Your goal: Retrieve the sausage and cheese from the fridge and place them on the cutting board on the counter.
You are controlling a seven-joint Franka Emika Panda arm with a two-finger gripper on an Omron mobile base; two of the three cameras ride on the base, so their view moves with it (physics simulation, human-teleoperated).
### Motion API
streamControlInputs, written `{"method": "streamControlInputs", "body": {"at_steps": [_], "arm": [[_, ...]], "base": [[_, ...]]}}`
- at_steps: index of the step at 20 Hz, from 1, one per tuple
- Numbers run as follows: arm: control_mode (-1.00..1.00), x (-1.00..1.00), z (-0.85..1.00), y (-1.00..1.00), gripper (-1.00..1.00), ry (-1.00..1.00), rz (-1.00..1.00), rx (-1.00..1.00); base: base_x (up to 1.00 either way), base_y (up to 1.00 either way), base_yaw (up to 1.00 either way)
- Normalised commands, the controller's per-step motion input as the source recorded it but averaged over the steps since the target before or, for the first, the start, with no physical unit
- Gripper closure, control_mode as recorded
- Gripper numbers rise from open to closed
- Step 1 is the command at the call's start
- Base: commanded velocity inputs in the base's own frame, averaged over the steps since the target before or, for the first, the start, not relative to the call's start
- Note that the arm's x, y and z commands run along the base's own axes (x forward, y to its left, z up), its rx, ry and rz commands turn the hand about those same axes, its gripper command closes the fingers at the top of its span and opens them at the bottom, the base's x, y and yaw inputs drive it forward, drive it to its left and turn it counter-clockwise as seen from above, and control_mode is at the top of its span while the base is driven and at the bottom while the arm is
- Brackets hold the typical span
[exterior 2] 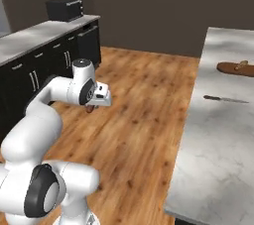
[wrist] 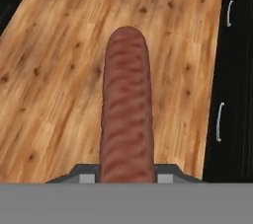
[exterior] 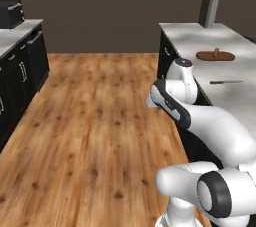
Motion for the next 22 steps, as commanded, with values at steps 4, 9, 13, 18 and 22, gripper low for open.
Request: {"method": "streamControlInputs", "body": {"at_steps": [4,9,13,18,22], "arm": [[1.00,0.00,0.00,0.00,1.00,0.00,0.00,0.00],[1.00,0.00,0.00,0.00,1.00,0.00,0.00,0.00],[1.00,0.00,0.00,0.00,1.00,0.00,0.00,0.00],[1.00,0.00,0.00,0.00,1.00,0.00,0.00,0.00],[1.00,0.00,0.00,0.00,1.00,0.00,0.00,0.00]], "base": [[1.00,0.97,-0.33],[1.00,0.48,-0.44],[1.00,0.60,-0.49],[1.00,0.68,-0.51],[1.00,0.79,-0.54]]}}
